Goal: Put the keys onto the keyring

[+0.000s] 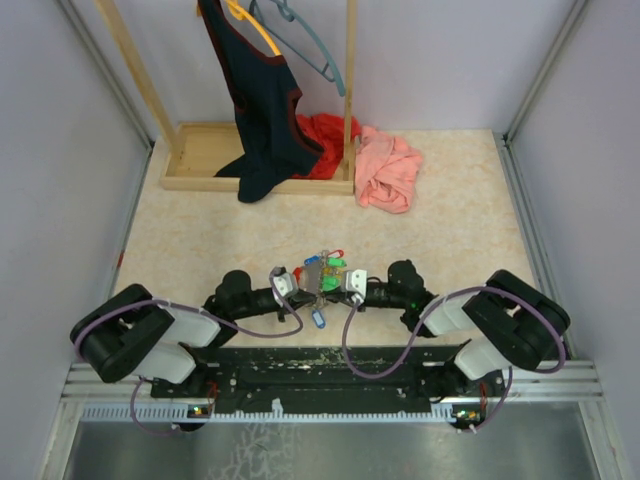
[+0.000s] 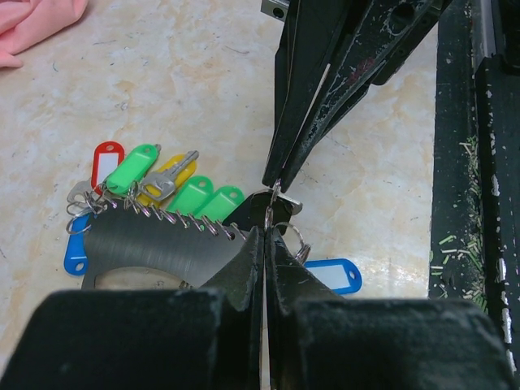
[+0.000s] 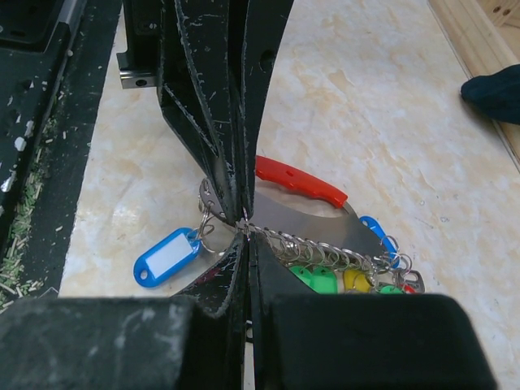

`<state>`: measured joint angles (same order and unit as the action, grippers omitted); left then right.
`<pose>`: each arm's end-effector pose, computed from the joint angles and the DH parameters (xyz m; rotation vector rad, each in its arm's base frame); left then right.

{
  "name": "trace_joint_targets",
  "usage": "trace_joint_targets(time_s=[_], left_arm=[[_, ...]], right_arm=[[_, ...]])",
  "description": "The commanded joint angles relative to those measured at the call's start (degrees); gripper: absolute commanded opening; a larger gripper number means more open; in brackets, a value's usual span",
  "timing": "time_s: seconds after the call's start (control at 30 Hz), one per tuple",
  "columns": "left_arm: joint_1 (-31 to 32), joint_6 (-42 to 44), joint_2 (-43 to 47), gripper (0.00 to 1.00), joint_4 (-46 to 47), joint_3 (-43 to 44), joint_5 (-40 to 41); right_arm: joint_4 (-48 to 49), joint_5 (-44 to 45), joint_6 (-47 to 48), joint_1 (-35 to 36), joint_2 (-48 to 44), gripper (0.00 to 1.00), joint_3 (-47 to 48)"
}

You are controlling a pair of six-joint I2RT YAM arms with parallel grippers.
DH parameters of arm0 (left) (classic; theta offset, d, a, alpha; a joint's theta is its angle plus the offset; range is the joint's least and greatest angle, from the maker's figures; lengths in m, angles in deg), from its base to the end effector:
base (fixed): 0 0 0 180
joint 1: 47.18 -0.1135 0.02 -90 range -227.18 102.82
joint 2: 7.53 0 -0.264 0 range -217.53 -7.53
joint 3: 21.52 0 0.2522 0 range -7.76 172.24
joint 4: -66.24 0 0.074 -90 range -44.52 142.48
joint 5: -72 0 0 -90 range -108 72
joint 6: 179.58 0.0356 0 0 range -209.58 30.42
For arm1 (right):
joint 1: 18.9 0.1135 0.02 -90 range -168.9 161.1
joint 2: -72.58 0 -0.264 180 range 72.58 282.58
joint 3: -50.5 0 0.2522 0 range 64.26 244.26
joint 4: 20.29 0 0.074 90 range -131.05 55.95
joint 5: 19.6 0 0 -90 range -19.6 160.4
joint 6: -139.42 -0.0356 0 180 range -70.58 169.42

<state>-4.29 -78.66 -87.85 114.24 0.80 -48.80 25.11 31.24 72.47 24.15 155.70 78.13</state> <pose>0.1431 -0.1578 0.1417 1.1564 1.3821 -0.8706 0.1537 0.1743 0.1500 -1.3586 1.1545 0.8471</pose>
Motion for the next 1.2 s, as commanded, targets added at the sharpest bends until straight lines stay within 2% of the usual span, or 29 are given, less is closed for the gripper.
trace_joint_targets(time_s=[0.0, 0.4, 0.73, 1.17], left_arm=[[-0.18, -1.69, -0.52, 0.01, 6.09, 0.35, -1.48], [-0.18, -2.46, -1.00, 0.01, 8.56, -0.15, -3.23], [-0.27, -1.42, -0.22, 0.01, 8.48, -0.62, -4.99], [-1.49, -6.27, 0.77, 0.01, 5.26, 0.30, 1.22]], right_arm=[[0.35, -1.45, 1.44, 1.17, 0.81, 0.00, 2.73], [-1.30, -1.81, 1.27, 1.54, 2.54, 0.00, 4.34], [-3.97, -6.78, 0.46, 1.27, 4.08, 0.00, 6.59], [-9.05, -3.47, 7.49, 1.38, -1.65, 0.00, 4.15]])
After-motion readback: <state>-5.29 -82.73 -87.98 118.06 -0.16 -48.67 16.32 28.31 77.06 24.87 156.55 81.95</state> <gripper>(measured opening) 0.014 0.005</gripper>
